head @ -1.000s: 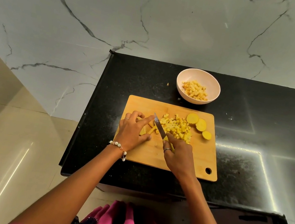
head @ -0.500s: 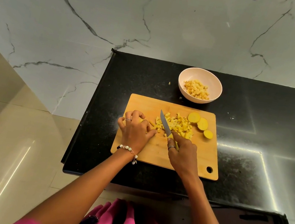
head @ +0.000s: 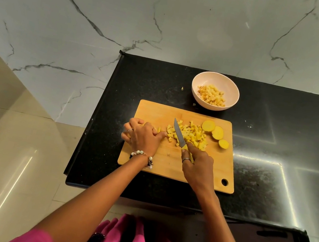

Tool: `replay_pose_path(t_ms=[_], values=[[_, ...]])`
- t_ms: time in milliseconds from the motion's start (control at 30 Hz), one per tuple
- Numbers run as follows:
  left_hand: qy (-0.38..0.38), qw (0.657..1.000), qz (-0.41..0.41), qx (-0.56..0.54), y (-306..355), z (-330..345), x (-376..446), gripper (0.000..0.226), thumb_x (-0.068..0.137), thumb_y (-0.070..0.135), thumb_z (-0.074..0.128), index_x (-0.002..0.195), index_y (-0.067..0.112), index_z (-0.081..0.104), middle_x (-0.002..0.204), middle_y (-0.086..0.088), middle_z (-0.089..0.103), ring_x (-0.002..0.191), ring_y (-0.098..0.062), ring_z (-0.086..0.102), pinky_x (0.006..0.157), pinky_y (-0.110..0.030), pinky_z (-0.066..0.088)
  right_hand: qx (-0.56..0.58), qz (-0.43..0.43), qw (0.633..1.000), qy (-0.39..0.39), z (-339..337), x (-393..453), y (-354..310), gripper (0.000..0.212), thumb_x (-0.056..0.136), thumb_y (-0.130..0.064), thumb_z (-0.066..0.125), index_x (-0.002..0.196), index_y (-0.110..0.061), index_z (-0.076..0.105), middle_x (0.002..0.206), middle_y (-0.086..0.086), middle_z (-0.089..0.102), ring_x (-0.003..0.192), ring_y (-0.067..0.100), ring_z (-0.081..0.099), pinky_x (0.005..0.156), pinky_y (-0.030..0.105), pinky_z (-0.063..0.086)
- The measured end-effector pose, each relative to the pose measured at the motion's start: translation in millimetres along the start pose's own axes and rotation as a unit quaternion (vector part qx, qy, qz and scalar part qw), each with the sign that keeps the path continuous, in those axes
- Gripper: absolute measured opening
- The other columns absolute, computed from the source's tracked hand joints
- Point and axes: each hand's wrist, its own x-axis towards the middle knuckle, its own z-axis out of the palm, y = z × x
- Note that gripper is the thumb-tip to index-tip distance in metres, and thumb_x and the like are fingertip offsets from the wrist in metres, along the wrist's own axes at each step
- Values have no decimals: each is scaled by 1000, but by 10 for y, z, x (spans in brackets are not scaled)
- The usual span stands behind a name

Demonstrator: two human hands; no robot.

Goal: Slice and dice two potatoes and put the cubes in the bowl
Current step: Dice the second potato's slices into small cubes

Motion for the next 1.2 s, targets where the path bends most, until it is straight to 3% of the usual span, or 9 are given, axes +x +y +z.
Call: replay_pose_path(t_ms=[233, 333, 433, 567, 800, 1000, 1200], values=[[15, 997, -68, -39, 39, -36, -34, 41, 73, 65, 62, 74, 25, 63, 122, -2, 40, 117, -25, 29, 96, -42, 24, 16, 6, 1000, -6, -6, -3, 48, 37, 95, -19, 53, 131, -10, 54, 120, 10, 65, 106, 24, 59, 83, 27, 44], [12, 997, -76, -12, 15, -86, -58, 40, 75, 55, 68, 96, 23, 57, 121, -6, 43, 116, -28, 36, 93, -40, 31, -9, -12, 1000, -16, -19, 11, 73, 38, 95, -21, 52, 132, -13, 55, 114, 10, 67, 97, 25, 62, 76, 29, 44], [-24, 994, -89, -58, 12, -125, -62, 41, 81, 36, 70, 112, 16, 51, 124, -11, 47, 111, -28, 49, 86, -34, 39, -53, -55, 996, -45, -32, 16, 38, 38, 95, -25, 51, 132, -18, 55, 104, 12, 70, 89, 28, 62, 71, 34, 48], [-32, 990, -86, -103, 33, -179, -44, 31, 90, 17, 60, 118, 7, 53, 124, -16, 52, 113, -30, 50, 88, -35, 41, -184, -81, 976, -81, -28, 34, -30, 38, 97, -29, 41, 132, -21, 52, 99, 11, 68, 90, 31, 58, 65, 35, 44], [-39, 979, -111, -169, 35, -223, 8, 36, 88, -1, 49, 122, 5, 56, 125, -14, 57, 114, -28, 54, 90, -33, 46, -268, -94, 953, -102, -96, 24, -103, 31, 97, -27, 38, 124, -20, 51, 97, 12, 63, 87, 33, 59, 59, 30, 34], [-41, 971, -119, -204, 13, -208, 13, 38, 86, -4, 50, 121, 7, 58, 118, -10, 62, 110, -22, 57, 82, -25, 43, -250, -92, 956, -119, -156, -8, -152, 27, 96, -27, 40, 115, -19, 56, 95, 10, 62, 85, 31, 58, 59, 29, 35], [-68, 971, -86, -212, -8, -174, 36, 46, 80, 3, 69, 124, 9, 56, 116, -8, 61, 105, -19, 58, 78, -22, 45, -112, -35, 985, -127, -120, -93, -198, 31, 94, -21, 47, 115, -9, 64, 101, 15, 68, 89, 34, 60, 72, 39, 51]])
